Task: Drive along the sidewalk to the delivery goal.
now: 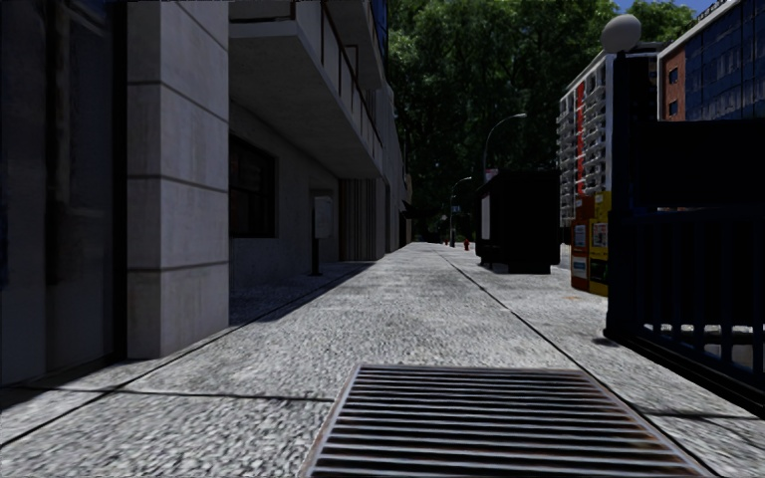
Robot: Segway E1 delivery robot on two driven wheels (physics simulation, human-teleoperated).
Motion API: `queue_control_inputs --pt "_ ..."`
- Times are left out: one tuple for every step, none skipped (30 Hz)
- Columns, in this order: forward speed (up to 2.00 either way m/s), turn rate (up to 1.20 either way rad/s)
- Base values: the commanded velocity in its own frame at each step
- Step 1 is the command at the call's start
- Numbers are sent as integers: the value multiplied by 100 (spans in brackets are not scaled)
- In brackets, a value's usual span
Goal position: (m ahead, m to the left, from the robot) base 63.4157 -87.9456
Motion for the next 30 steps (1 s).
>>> queue_control_inputs --pt "200 -33" --pt "200 -32" --pt "200 -31" --pt "200 -29" --pt "200 -29" --pt "200 -24" --pt "200 -11" --pt "200 -4" --pt "200 0" --pt "200 0" --pt "200 0" --pt "200 0" --pt "200 0" --pt "200 0" --pt "200 0" --pt "200 0" --pt "200 0" --pt "200 0" --pt "200 0" --pt "200 0" --pt "200 0" --pt "200 0" --pt "200 0" --pt "200 0" --pt "200 0" --pt "200 0" --pt "200 0" --pt "200 0" --pt "200 0" --pt "200 0"
